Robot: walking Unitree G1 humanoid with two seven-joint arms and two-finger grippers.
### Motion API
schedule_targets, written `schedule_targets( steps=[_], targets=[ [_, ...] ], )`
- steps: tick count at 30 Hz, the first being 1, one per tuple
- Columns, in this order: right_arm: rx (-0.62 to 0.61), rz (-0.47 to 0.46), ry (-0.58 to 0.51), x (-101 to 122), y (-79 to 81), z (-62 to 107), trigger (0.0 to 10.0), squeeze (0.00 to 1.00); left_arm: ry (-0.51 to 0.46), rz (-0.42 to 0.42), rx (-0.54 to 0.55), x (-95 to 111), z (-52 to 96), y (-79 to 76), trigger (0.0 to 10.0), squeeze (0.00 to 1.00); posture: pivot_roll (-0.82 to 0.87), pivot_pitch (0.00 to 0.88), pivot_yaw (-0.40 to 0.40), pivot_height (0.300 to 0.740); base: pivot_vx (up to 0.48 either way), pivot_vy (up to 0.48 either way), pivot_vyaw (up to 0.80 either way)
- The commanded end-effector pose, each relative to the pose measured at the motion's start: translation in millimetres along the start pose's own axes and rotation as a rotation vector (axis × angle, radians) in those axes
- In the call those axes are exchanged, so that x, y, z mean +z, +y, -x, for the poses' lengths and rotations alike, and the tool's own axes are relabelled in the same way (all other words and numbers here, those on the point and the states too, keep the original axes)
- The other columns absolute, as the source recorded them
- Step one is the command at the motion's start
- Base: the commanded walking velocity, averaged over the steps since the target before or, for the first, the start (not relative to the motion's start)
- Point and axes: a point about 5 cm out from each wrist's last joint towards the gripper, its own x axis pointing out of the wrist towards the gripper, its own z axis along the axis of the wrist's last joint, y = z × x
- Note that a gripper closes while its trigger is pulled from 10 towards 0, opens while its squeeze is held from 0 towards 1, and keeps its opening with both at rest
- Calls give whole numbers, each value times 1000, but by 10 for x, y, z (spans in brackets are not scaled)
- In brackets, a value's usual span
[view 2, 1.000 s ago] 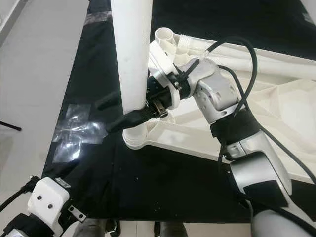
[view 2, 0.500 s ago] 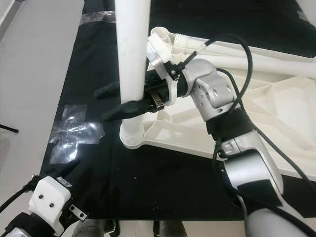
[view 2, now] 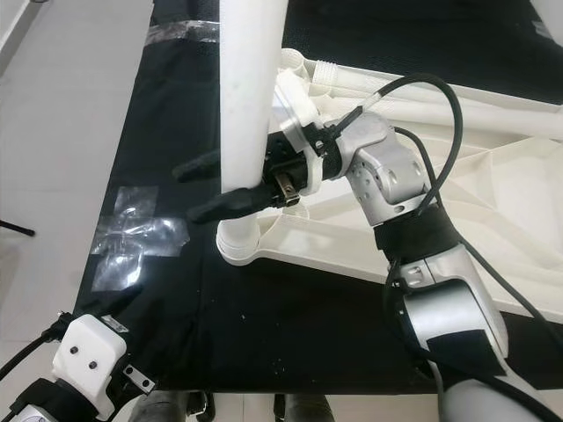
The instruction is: Building children table
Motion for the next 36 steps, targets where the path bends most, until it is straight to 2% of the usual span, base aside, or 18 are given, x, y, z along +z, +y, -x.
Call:
schedule_targets(
  steps=[1,23,24,25,26,27,28,29,30,31,32,33,34,36],
  targets=[
    [-32,-97,98,-289,34,-4,10000,0,22,8,-13,-49,14,-16,10000,0,86,358,-41,740,0,0,0],
    [-124,-106,108,-324,-7,40,10000,0,20,4,-11,-91,-13,-6,10000,0,76,359,-43,740,0,0,0],
    [-311,-132,109,-390,-36,26,10000,0,21,5,-14,-101,-5,-21,10000,0,50,348,-88,740,0,0,0],
    [-311,-132,109,-390,-36,26,10000,0,21,5,-14,-101,-5,-21,10000,0,50,348,-88,740,0,0,0],
    [-667,-198,80,-528,20,-31,10000,0,20,7,-8,-103,-1,-35,10000,0,51,347,-104,740,0,0,0],
    [-973,-254,85,-631,127,10,10000,0,19,7,-2,-103,1,-43,10000,0,50,349,-100,740,0,0,0],
    [-1201,-282,138,-741,337,63,10000,0,17,7,2,-101,-7,-43,10000,0,47,348,-86,740,0,0,0],
    [-1201,-282,138,-741,337,63,10000,0,17,7,2,-101,-7,-43,10000,0,47,348,-86,740,0,0,0],
    [-1334,-299,192,-814,505,59,10000,0,14,7,0,-101,-21,-38,10000,0,39,349,-69,740,0,0,0],
    [-1334,-299,192,-814,505,59,10000,0,14,7,0,-101,-21,-38,10000,0,39,349,-69,740,0,0,0],
    [-1369,-299,215,-846,575,12,10000,0,11,7,-5,-106,-35,-33,10000,0,36,342,-60,740,0,0,0],
    [-1419,-300,205,-849,577,-31,10000,0,9,5,-14,-115,-53,-27,10000,0,36,330,-50,740,0,0,0],
    [-1419,-300,205,-849,577,-31,10000,0,9,5,-14,-115,-53,-27,10000,0,36,330,-50,740,0,0,0],
    [-1472,-268,176,-818,513,-60,10000,0,6,1,-25,-129,-80,-20,10000,0,40,320,-45,740,0,0,0]
  ],
)
